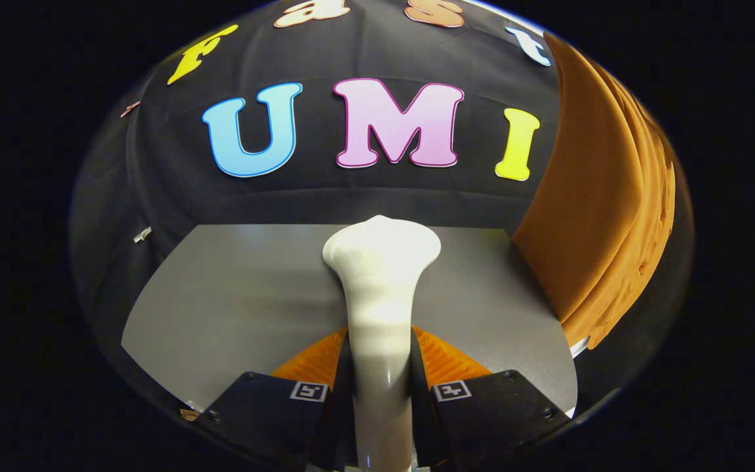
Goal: Iron the clothes twice with a garment steamer, once on the left side and once on the right side.
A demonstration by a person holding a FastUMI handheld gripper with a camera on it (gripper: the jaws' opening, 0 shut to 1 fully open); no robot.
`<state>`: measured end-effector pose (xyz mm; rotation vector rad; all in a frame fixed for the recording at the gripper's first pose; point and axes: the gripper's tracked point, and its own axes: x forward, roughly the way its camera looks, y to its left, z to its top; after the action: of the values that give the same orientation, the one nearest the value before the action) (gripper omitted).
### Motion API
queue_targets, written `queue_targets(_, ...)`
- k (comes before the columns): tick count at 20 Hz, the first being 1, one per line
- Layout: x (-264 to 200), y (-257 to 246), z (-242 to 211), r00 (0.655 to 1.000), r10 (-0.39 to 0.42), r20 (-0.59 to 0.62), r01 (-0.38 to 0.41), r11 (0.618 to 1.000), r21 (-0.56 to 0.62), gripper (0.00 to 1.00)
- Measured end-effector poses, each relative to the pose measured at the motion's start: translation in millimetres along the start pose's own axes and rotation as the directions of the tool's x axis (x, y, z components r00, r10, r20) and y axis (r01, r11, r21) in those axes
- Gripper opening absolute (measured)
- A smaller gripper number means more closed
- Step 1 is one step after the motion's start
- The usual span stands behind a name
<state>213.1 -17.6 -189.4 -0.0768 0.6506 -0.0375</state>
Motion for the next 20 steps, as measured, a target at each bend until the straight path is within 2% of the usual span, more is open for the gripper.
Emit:
queue_targets(9,-59,0,28,0.987,-0.02,0.157,0.015,0.999,0.028,0.43)
queue_targets(15,-117,3,25,0.968,-0.052,0.247,0.032,0.996,0.083,0.43)
queue_targets(20,-163,1,0,0.96,-0.104,0.259,0.074,0.99,0.123,0.43)
